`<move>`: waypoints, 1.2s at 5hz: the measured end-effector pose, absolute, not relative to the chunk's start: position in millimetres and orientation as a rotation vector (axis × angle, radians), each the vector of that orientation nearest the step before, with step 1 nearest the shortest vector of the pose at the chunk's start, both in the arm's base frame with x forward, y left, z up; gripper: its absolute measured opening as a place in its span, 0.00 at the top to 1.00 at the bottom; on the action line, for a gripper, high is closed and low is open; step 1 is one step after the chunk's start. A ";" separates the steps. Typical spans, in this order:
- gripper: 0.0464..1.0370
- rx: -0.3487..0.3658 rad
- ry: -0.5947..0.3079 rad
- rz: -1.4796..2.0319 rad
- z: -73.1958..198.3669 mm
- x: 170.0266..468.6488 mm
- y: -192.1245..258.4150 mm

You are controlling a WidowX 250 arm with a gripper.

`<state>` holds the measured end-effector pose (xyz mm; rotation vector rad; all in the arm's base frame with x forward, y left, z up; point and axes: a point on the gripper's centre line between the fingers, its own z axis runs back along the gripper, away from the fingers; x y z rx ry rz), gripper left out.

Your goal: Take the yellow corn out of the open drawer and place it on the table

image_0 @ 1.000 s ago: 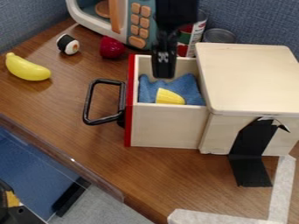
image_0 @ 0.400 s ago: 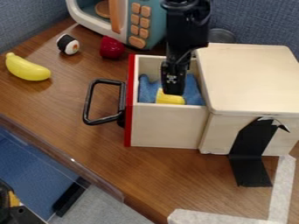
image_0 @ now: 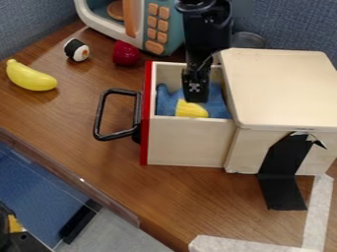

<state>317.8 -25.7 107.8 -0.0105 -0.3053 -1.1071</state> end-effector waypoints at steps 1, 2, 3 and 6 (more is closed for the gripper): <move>0.04 0.002 -0.308 -1.072 105.1 320.0 -23.8; 0.04 -0.003 -0.298 -1.045 98.9 317.7 -23.6; 0.04 0.012 -0.280 -1.030 90.9 313.6 -22.2; 0.04 0.034 -0.229 -1.009 63.7 315.8 -18.8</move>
